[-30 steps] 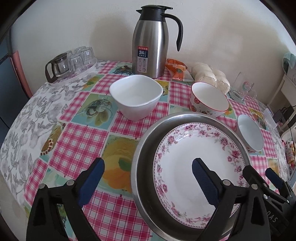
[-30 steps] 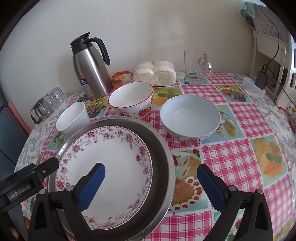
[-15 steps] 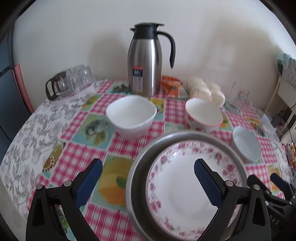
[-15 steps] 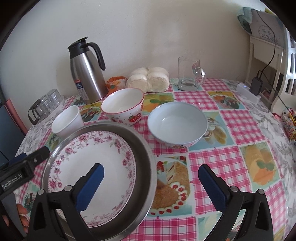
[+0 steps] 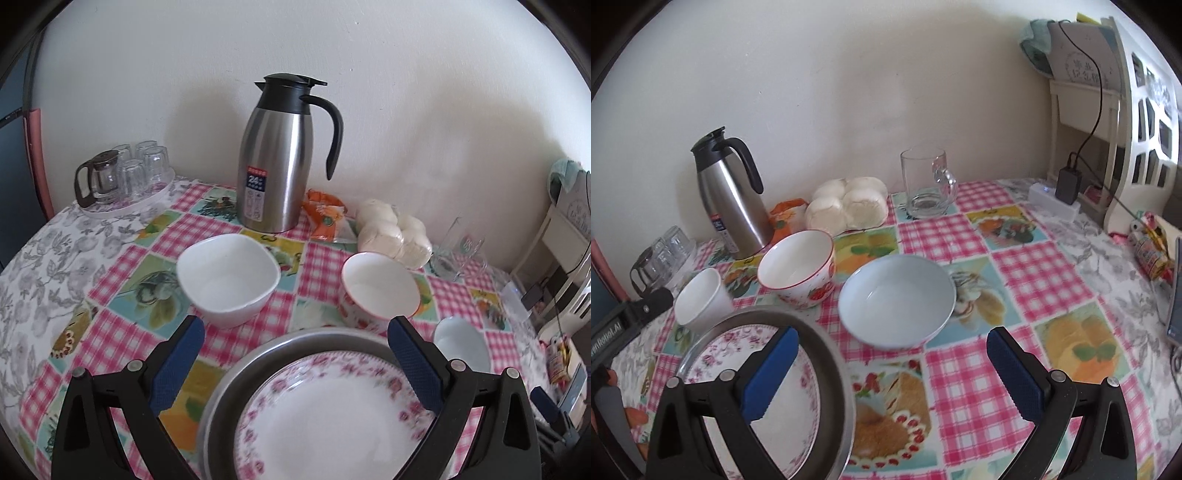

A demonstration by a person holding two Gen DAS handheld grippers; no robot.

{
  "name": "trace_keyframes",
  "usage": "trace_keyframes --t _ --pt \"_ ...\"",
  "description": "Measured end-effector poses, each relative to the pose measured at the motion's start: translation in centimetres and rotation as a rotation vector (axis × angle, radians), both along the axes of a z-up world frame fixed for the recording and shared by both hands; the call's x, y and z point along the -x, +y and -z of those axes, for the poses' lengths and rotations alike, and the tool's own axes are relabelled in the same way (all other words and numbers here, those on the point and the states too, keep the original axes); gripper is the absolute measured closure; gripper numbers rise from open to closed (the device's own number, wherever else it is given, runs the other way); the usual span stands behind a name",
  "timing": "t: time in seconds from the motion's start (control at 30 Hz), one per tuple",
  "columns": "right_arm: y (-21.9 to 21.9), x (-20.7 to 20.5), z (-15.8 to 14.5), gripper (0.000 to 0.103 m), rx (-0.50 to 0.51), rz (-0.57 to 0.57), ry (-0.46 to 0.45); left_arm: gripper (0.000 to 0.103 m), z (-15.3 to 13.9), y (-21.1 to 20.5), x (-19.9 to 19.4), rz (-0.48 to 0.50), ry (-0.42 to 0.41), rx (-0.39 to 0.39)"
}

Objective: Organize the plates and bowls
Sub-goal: 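Move both grippers up and over to the red-rimmed white bowl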

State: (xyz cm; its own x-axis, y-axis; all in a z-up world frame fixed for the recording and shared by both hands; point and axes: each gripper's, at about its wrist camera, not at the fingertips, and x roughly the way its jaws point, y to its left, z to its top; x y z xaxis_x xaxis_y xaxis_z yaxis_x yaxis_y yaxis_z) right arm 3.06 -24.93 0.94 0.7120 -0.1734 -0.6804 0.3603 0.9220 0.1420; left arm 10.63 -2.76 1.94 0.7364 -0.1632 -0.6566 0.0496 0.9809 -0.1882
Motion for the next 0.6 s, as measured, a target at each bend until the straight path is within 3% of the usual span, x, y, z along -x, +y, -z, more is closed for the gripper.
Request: trace_keyframes --t 0.27,0.6 --pt "-1.6 -2.2 -0.7 0.000 0.015 -0.021 0.017 0.003 -0.6 -2.1 -2.8 0.041 0.012 0.014" --pt "-4.6 -6.9 -2.3 0.000 0.001 -0.063 0.082 0.003 0.2 -3.5 -6.7 0.112 0.059 0.121"
